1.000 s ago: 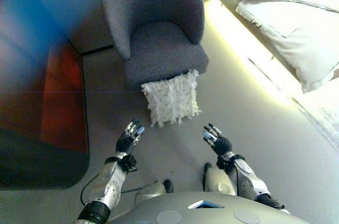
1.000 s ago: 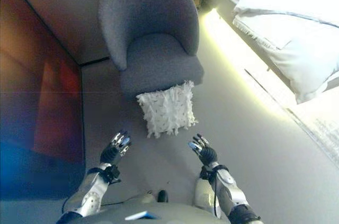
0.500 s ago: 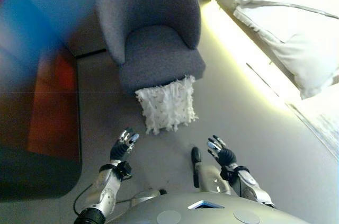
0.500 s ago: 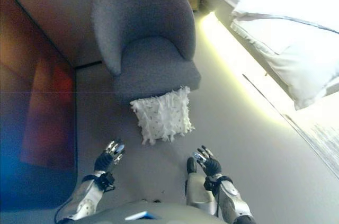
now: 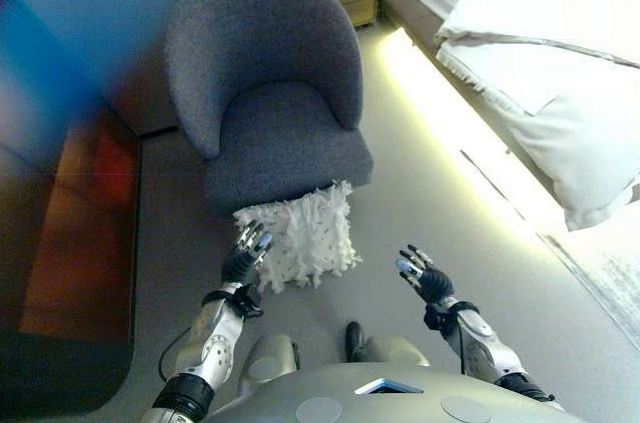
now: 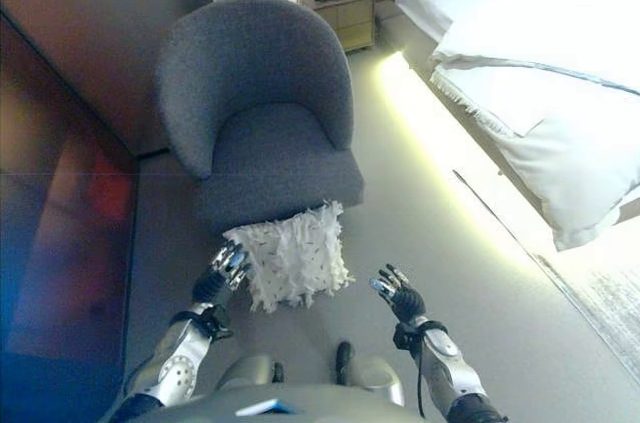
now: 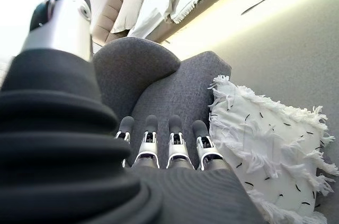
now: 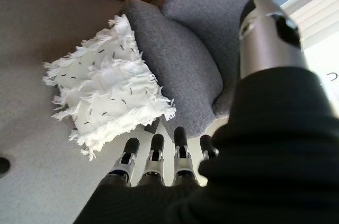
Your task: Pick up the cushion and take it to the sofa
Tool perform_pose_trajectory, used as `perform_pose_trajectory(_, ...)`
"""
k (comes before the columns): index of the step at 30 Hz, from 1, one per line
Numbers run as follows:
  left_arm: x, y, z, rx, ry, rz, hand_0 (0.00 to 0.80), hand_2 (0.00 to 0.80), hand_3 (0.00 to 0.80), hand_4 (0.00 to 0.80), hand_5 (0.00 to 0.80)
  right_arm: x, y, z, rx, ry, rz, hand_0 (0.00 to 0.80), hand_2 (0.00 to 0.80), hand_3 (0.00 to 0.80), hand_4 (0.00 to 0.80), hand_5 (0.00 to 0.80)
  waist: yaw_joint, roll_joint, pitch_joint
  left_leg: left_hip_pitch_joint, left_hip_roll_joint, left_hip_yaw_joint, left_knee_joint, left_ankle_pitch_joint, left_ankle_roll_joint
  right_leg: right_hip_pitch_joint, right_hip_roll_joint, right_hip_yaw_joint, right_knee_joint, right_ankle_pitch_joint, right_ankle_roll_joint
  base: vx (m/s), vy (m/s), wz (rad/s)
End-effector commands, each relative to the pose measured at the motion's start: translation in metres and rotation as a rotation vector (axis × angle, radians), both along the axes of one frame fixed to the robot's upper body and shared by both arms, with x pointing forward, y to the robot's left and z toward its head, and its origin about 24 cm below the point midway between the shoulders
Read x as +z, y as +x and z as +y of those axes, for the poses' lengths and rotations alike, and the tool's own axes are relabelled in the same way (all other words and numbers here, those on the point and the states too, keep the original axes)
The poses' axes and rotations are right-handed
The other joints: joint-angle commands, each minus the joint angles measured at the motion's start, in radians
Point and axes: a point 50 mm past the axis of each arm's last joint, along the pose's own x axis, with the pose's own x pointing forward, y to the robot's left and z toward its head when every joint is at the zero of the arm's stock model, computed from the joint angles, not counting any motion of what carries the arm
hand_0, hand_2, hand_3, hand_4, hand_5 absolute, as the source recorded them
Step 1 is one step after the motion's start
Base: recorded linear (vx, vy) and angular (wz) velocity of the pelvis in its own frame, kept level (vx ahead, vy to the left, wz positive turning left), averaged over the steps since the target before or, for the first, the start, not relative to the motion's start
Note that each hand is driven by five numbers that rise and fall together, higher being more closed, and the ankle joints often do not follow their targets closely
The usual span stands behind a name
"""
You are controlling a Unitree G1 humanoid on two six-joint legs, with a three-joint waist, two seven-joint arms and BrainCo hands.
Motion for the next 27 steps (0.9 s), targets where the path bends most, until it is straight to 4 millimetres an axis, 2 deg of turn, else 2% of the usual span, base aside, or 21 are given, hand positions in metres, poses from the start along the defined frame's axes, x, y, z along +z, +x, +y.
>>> perform_pose_trajectory(1,0.027,0.019,0.007,0.013,0.001,-0.125,0.000,0.000,0.000,0.000,0.000,0.018,0.008,0.007,-0.002,0.072,-0.110,0.000,0.000,0.000,0.000,0.000,-0.008,0.001,0.016,0.068,0.000,-0.038,-0.141,0.123,0.040,0.045,-0.051,0.156,0.024,0.023,0.131,0.255,0.056,-0.22)
perform_pose_trajectory(6,0.028,0.020,0.009,0.034,-0.013,-0.120,0.000,0.000,0.000,0.000,0.000,0.012,-0.005,0.004,-0.012,0.062,-0.076,0.000,0.000,0.000,0.000,0.000,-0.041,0.023,-0.010,0.128,0.010,-0.012,-0.151,0.096,0.031,0.044,-0.050,0.176,0.041,0.001,0.132,0.214,0.073,-0.18)
perform_pose_trajectory(9,0.026,0.018,0.009,0.059,-0.021,-0.116,0.000,0.000,0.000,0.000,0.000,0.010,-0.007,0.004,-0.001,0.060,-0.068,0.000,0.000,0.000,0.000,0.000,-0.042,0.031,-0.015,0.148,0.009,-0.020,-0.205,0.084,0.036,0.042,-0.046,0.177,0.045,-0.007,0.132,0.186,0.109,0.04)
perform_pose_trajectory(12,0.022,0.009,0.012,0.085,-0.024,-0.107,0.000,0.000,0.000,0.000,0.000,0.013,-0.002,0.005,0.021,0.048,-0.082,0.000,0.000,0.000,0.000,0.000,-0.020,0.043,-0.009,0.151,0.011,-0.064,-0.345,0.095,0.028,0.036,-0.039,0.167,0.057,-0.025,0.132,0.159,0.171,0.08)
perform_pose_trajectory(15,0.017,-0.001,0.016,0.089,-0.015,-0.088,0.000,0.000,0.000,0.000,0.000,0.015,0.001,0.005,0.032,0.041,-0.098,0.000,0.000,0.000,0.000,0.000,0.012,0.050,0.004,0.104,0.021,-0.107,-0.394,0.150,0.008,0.047,-0.038,0.153,0.058,-0.044,0.130,0.172,0.199,0.20)
perform_pose_trajectory(17,0.013,-0.009,0.020,0.098,-0.018,-0.071,0.000,0.000,0.000,0.000,0.000,0.016,0.003,0.004,0.044,0.034,-0.102,0.000,0.000,0.000,0.000,0.000,0.029,0.052,0.012,0.063,0.022,-0.121,-0.398,0.173,-0.001,0.063,-0.040,0.145,0.055,-0.054,0.130,0.204,0.224,0.21)
perform_pose_trajectory(19,0.010,-0.015,0.024,0.099,-0.010,-0.062,0.000,0.000,0.000,0.000,0.000,0.016,0.004,0.004,0.049,0.039,-0.109,0.000,0.000,0.000,0.000,0.000,0.047,0.054,0.017,0.027,0.014,-0.110,-0.398,0.178,0.000,0.088,-0.046,0.134,0.056,-0.071,0.132,0.248,0.276,0.07)
perform_pose_trajectory(22,0.007,-0.016,0.027,0.107,-0.011,-0.054,0.000,0.000,0.000,0.000,0.000,0.017,0.011,0.010,0.039,0.032,-0.117,0.000,0.000,0.000,0.000,0.000,0.069,0.056,0.019,0.019,-0.018,-0.102,-0.365,0.155,0.021,0.089,-0.077,0.101,0.104,-0.098,0.151,0.265,0.300,0.10)
perform_pose_trajectory(23,0.006,-0.015,0.028,0.112,0.002,-0.045,0.000,0.000,0.000,0.000,0.000,0.018,0.016,0.015,0.031,0.027,-0.115,0.000,0.000,0.000,0.000,0.000,0.074,0.051,0.020,0.020,-0.042,-0.097,-0.323,0.124,0.043,0.080,-0.106,0.092,0.146,-0.095,0.167,0.268,0.296,0.07)
perform_pose_trajectory(25,0.009,-0.012,0.029,0.087,0.033,-0.064,0.000,0.000,0.000,0.000,0.000,0.022,0.022,0.023,0.019,0.072,-0.129,0.000,0.000,0.000,0.000,0.000,0.083,0.036,0.017,0.016,-0.077,-0.074,-0.266,0.086,0.079,0.075,-0.154,0.079,0.214,-0.050,0.198,0.280,0.290,0.01)
perform_pose_trajectory(26,0.009,-0.011,0.029,0.079,0.041,-0.068,0.000,0.000,0.000,0.000,0.000,0.024,0.024,0.027,0.029,0.072,-0.140,0.000,0.000,0.000,0.000,0.000,0.089,0.031,0.014,0.021,-0.100,-0.067,-0.252,0.068,0.106,0.063,-0.189,0.069,0.305,0.014,0.200,0.231,0.249,0.00)
perform_pose_trajectory(27,0.009,-0.011,0.029,0.074,0.045,-0.071,0.000,0.000,0.000,0.000,0.000,0.024,0.023,0.028,0.036,0.066,-0.149,0.000,0.000,0.000,0.000,0.000,0.091,0.031,0.010,0.027,-0.114,-0.062,-0.249,0.060,0.121,0.047,-0.209,0.066,0.363,0.059,0.200,0.267,0.335,0.01)
